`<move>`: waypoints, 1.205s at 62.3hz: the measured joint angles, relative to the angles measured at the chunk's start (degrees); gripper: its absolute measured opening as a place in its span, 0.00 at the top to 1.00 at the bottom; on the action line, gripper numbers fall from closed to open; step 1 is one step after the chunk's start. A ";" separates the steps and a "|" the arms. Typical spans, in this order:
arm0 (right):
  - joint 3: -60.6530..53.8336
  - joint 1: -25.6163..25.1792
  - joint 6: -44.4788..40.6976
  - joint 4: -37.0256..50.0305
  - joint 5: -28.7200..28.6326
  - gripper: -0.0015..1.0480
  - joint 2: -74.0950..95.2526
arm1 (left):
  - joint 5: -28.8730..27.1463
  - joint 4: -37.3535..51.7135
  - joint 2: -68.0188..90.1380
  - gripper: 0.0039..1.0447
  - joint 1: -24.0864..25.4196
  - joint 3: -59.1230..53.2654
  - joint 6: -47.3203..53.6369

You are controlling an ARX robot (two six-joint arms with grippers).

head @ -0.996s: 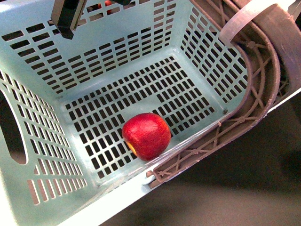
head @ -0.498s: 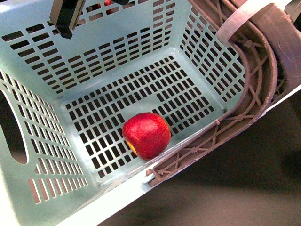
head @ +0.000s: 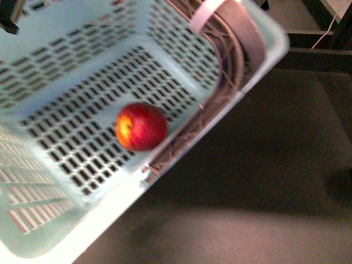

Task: Pick apple with right arm and hold basket with left

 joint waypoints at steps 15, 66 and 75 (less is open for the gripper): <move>0.00 0.00 -0.02 0.00 -0.07 0.08 0.00 | -0.57 1.07 -0.24 0.84 5.79 -1.01 -2.36; 0.00 0.00 0.00 0.00 -0.04 0.08 0.00 | 12.07 8.20 17.84 0.84 27.71 1.01 -26.40; 0.00 0.00 0.00 0.00 -0.04 0.08 0.00 | 10.75 7.87 18.56 0.84 28.55 0.85 -26.82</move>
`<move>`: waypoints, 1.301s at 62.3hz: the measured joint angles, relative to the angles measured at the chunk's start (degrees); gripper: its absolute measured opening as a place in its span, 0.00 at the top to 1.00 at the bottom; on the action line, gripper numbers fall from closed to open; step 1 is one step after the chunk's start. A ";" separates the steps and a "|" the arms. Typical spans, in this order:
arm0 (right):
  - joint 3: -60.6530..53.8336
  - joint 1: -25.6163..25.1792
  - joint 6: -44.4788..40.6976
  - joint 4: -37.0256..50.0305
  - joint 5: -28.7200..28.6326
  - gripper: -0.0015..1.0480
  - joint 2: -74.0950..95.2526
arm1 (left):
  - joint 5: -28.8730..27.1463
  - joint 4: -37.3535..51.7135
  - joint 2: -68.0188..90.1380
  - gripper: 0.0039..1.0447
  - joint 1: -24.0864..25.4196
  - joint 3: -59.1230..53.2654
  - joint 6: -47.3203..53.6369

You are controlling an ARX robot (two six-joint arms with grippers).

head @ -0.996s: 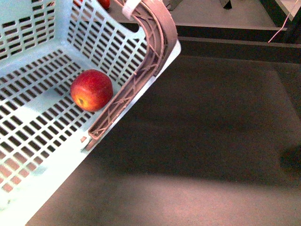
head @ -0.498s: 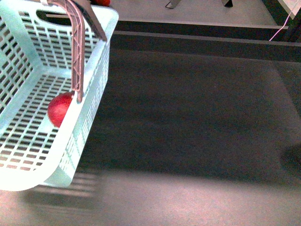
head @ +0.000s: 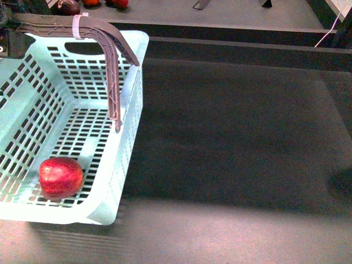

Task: Pick apple with right arm and hold basket with left

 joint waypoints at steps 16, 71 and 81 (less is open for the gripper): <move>0.00 0.00 0.00 0.00 0.00 0.08 0.00 | -0.09 -0.39 0.11 0.84 1.29 -1.77 0.85; 0.00 0.00 0.00 0.00 0.00 0.08 0.00 | 0.22 -0.35 -5.11 0.13 0.92 -7.80 0.74; 0.00 0.00 0.00 0.00 -0.02 0.08 0.00 | -1.92 -5.20 -13.57 0.07 0.44 -11.21 0.35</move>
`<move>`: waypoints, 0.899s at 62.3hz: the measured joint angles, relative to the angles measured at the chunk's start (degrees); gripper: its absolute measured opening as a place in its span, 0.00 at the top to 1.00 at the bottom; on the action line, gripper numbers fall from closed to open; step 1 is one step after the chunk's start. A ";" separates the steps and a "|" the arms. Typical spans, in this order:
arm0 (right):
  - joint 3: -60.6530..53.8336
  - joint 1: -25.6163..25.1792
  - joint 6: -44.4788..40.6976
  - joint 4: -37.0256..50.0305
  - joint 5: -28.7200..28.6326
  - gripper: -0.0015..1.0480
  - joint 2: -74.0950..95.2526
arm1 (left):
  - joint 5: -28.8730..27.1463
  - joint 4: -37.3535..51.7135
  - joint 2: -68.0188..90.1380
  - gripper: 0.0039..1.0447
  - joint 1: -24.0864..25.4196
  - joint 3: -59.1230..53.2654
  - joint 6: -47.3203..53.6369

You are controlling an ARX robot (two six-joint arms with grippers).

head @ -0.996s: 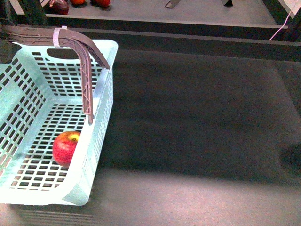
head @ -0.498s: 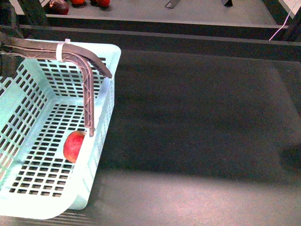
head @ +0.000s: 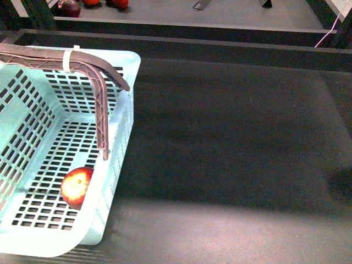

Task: Pick apple with right arm and hold basket with left

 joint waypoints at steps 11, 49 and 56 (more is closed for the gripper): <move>0.00 0.00 0.00 0.00 0.02 0.08 0.00 | -1.09 -2.58 -7.65 0.06 -0.72 -1.33 0.02; 0.00 0.00 0.00 0.00 0.02 0.08 0.00 | 8.31 47.43 -20.74 0.93 3.78 -31.56 86.55; 0.00 0.00 0.00 0.00 0.02 0.08 0.00 | 12.00 45.55 -25.62 0.97 6.93 -34.40 87.95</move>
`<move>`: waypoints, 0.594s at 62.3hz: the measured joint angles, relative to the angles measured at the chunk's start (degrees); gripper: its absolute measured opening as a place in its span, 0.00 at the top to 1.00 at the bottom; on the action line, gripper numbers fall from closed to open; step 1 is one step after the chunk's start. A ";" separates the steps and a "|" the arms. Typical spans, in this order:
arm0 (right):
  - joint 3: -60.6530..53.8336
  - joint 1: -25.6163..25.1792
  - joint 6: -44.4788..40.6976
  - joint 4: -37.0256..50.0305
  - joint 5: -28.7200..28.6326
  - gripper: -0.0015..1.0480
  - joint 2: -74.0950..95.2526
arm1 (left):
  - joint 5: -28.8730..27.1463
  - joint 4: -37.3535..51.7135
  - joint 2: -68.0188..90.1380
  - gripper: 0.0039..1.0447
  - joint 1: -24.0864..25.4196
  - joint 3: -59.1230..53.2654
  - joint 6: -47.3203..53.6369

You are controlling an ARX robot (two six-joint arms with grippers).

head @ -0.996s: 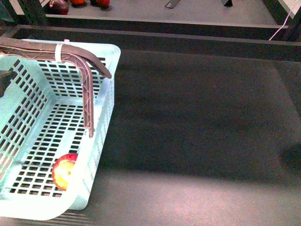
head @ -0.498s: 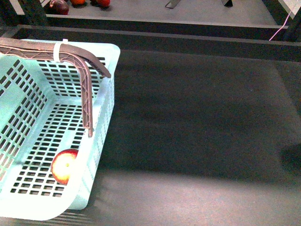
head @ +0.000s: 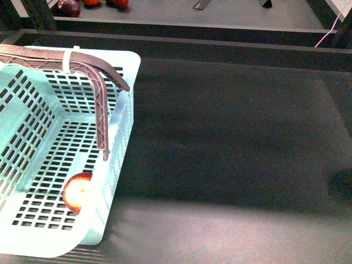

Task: Pick apple with right arm and hold basket with left

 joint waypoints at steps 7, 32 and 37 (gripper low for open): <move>0.00 0.00 0.00 0.00 -0.02 0.08 0.00 | 0.31 -2.19 -4.92 0.97 0.92 -2.95 0.31; 0.00 0.00 0.00 0.00 0.00 0.08 0.00 | 0.35 -13.27 -21.66 0.97 0.94 -8.57 0.59; 0.00 0.00 0.00 0.00 0.00 0.08 0.00 | 0.35 -16.37 -25.22 0.97 0.94 -8.61 0.66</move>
